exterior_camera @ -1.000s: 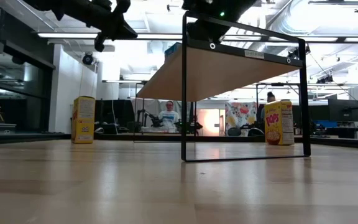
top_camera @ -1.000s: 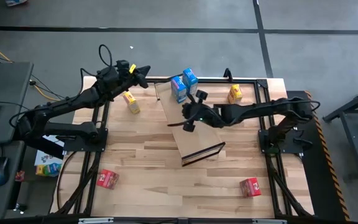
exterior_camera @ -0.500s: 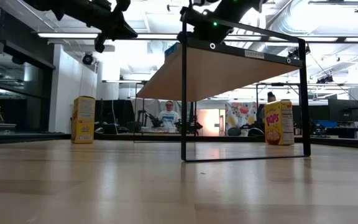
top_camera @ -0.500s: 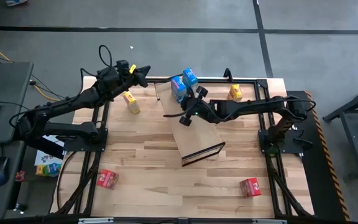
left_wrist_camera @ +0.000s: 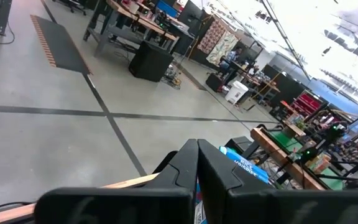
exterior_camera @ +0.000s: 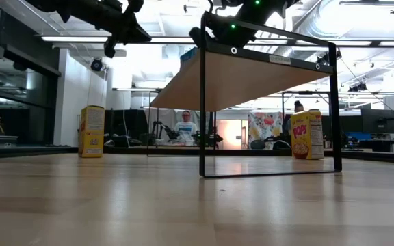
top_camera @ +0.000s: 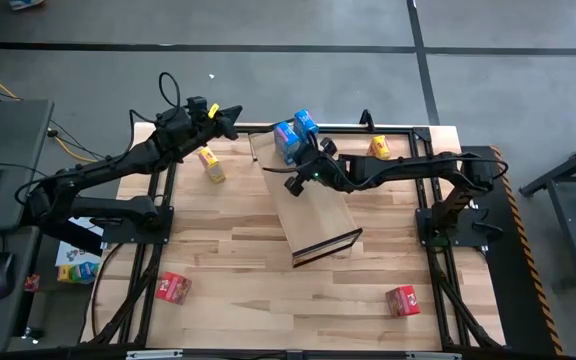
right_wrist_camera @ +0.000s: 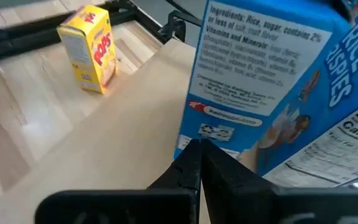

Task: Stack cereal on shelf
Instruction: Put the blue cereal box on the shelf aligned with the other blue cereal box, then put the right yellow cereal box on the shelf

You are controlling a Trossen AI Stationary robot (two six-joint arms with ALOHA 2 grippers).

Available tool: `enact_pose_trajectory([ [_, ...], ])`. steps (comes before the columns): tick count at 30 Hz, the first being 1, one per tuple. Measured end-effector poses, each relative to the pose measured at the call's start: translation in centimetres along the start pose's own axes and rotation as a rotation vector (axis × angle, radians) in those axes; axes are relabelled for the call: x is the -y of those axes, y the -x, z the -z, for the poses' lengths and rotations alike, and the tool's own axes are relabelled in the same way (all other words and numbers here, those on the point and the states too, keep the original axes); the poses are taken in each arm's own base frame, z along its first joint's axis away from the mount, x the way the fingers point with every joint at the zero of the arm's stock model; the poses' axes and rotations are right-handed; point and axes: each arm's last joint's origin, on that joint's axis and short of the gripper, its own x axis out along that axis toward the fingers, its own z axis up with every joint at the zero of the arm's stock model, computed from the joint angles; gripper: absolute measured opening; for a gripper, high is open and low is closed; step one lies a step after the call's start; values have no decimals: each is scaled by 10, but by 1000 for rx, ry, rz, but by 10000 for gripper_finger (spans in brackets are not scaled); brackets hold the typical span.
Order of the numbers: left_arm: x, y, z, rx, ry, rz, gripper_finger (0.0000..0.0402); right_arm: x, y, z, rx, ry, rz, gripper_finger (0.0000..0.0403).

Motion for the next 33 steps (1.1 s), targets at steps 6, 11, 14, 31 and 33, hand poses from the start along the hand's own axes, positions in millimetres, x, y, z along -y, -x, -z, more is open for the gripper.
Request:
enact_pose_trajectory([
  [6,0,0,0,0,18,0,0,-1,-1,-6,46,-62,-42,0],
  [11,0,0,0,0,18,0,0,3,-3,-10,76,-82,-23,0],
  [14,0,0,0,0,23,0,0,6,-5,-12,84,-94,-33,0],
  [31,1,4,-1,-30,-60,33,0,13,18,-17,19,79,-219,0],
  [33,2,9,-4,-36,-82,54,0,19,35,-17,-29,139,-279,0],
])
